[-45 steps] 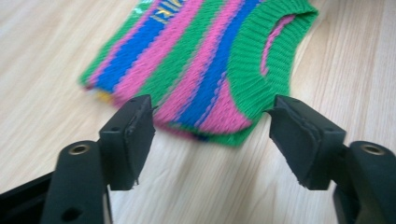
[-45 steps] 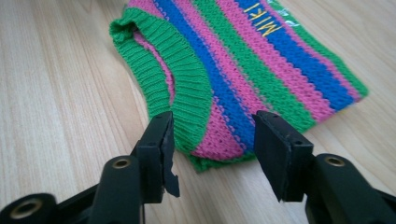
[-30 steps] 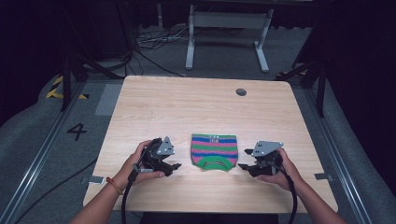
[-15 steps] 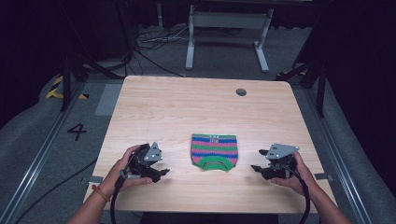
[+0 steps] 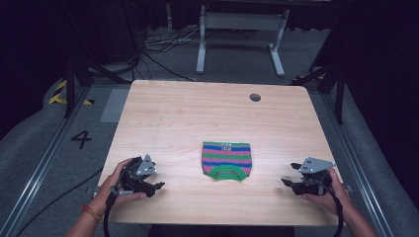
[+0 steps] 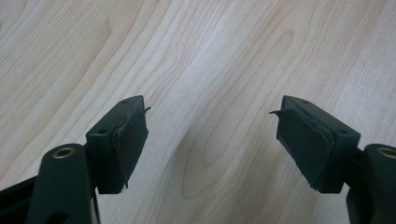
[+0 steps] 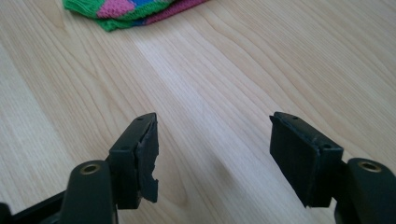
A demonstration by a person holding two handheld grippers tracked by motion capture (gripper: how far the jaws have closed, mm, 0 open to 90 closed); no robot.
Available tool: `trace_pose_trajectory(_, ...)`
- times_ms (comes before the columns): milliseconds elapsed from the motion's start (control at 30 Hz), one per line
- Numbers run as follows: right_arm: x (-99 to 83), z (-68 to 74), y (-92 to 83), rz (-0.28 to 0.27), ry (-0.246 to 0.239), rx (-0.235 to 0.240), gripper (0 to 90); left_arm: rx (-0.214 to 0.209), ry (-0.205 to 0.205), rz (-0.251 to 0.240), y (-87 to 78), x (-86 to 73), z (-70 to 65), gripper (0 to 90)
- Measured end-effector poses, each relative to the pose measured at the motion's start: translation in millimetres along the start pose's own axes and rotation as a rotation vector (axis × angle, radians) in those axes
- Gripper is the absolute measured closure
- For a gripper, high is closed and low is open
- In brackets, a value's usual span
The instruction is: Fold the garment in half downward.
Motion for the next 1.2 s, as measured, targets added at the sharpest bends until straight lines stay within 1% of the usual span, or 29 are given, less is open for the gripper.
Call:
trace_pose_trajectory(33, 0.0, 0.0, 0.0, 0.000, 0.000, 0.000, 33.3, 0.000, 0.000, 0.000, 0.0, 0.0, 0.0, 24.9)
trace_pose_trajectory(133, -10.5, -2.9, -4.4, -0.004, 0.027, -0.013, 32.4, 0.005, -0.021, 0.003, -1.6, -7.9, 2.4, 24.8)
trace_pose_trajectory(167, -10.5, -2.9, -4.4, -0.004, 0.027, -0.013, 32.4, 0.004, -0.031, 0.000, -1.9, -10.4, 3.0, 24.8)
trace_pose_trajectory(233, -16.8, -4.6, -6.6, -0.003, 0.039, -0.019, 32.0, 0.011, -0.038, 0.006, -3.1, -16.0, 5.2, 24.7)
trace_pose_trajectory(267, -20.6, -5.2, -7.9, -0.005, 0.053, -0.022, 31.6, 0.008, -0.048, 0.005, -3.7, -18.2, 6.0, 24.6)
trace_pose_trajectory(300, -26.2, -6.6, -9.9, -0.006, 0.066, -0.035, 31.5, 0.007, -0.058, 0.004, -4.9, -21.9, 7.9, 24.5)
trace_pose_trajectory(333, -26.2, -6.6, -9.9, -0.006, 0.066, -0.035, 31.5, 0.007, -0.058, 0.004, -4.9, -21.9, 7.9, 24.5)
trace_pose_trajectory(367, -32.5, -7.6, -12.6, -0.016, 0.089, -0.035, 31.2, 0.007, -0.068, 0.006, -5.5, -25.8, 9.8, 24.5)
trace_pose_trajectory(433, -38.6, -8.3, -15.2, -0.022, 0.106, -0.039, 30.8, 0.009, -0.074, 0.007, -5.7, -27.6, 10.7, 24.4)
trace_pose_trajectory(500, -38.6, -8.3, -15.2, -0.022, 0.106, -0.039, 30.8, 0.004, -0.082, 0.005, -6.0, -29.3, 11.5, 24.4)
trace_pose_trajectory(533, -41.7, -8.5, -16.6, -0.025, 0.114, -0.039, 30.5, -0.010, -0.110, -0.009, -6.2, -33.3, 13.2, 24.4)
trace_pose_trajectory(567, -48.5, -8.8, -20.2, -0.037, 0.136, -0.040, 29.5, -0.014, -0.121, -0.011, -6.2, -34.7, 13.7, 24.4)
trace_pose_trajectory(600, -50.2, -9.0, -21.2, -0.043, 0.142, -0.041, 28.8, -0.018, -0.139, -0.016, -5.8, -37.5, 14.7, 24.3)
trace_pose_trajectory(733, -61.3, -10.1, -28.1, -0.069, 0.184, -0.046, 27.4, -0.026, -0.173, -0.025, -5.4, -45.5, 15.8, 24.3)
trace_pose_trajectory(767, -63.9, -10.7, -29.1, -0.072, 0.189, -0.050, 27.2, -0.026, -0.180, -0.025, -5.8, -47.4, 16.5, 24.3)
trace_pose_trajectory(833, -69.0, -11.5, -30.5, -0.073, 0.200, -0.055, 27.0, -0.021, -0.210, -0.032, -6.8, -51.5, 17.8, 23.6)
trace_pose_trajectory(867, -72.1, -12.1, -30.8, -0.073, 0.209, -0.054, 26.8, -0.021, -0.210, -0.032, -6.8, -51.5, 17.8, 23.5)
trace_pose_trajectory(900, -74.2, -12.3, -30.9, -0.079, 0.218, -0.053, 26.2, -0.026, -0.235, -0.044, -7.8, -55.1, 18.3, 23.1)
trace_pose_trajectory(933, -74.2, -12.3, -30.9, -0.079, 0.218, -0.053, 26.2, -0.026, -0.235, -0.044, -7.8, -55.1, 18.3, 22.8)
trace_pose_trajectory(967, -77.6, -12.9, -31.0, -0.103, 0.241, -0.049, 24.8, -0.028, -0.247, -0.057, -9.3, -58.2, 19.0, 22.8)
trace_pose_trajectory(1033, -80.3, -13.7, -31.5, -0.116, 0.260, -0.048, 23.5, -0.024, -0.265, -0.074, -10.2, -61.4, 19.7, 22.0)
trace_pose_trajectory(1067, -81.0, -14.3, -31.9, -0.116, 0.264, -0.047, 22.8, -0.015, -0.263, -0.085, -10.1, -63.1, 19.8, 21.8)
trace_pose_trajectory(1100, -81.0, -14.3, -31.9, -0.116, 0.264, -0.047, 22.8, -0.015, -0.263, -0.085, -10.1, -63.1, 19.8, 21.6)
trace_pose_trajectory(1133, -81.7, -14.7, -32.4, -0.115, 0.268, -0.047, 22.3, -0.001, -0.263, -0.092, -10.0, -63.8, 19.0, 21.6)
trace_pose_trajectory(1167, -82.0, -15.1, -32.4, -0.114, 0.270, -0.045, 22.0, 0.012, -0.251, -0.086, -10.0, -64.0, 18.7, 20.0)
trace_pose_trajectory(1200, -82.0, -15.1, -32.4, -0.115, 0.270, -0.045, 21.9, 0.022, -0.264, -0.081, -9.6, -63.8, 18.3, 19.2)
Point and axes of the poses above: each handheld gripper's, and its own axes: y roughly forward along the jaws, x roughly out of its top, z roughly to its left, the point moved 5 cm from there along y, roughly forward along the jaws, and after that the axes turned 10 degrees about x, right-handed, at the moved point
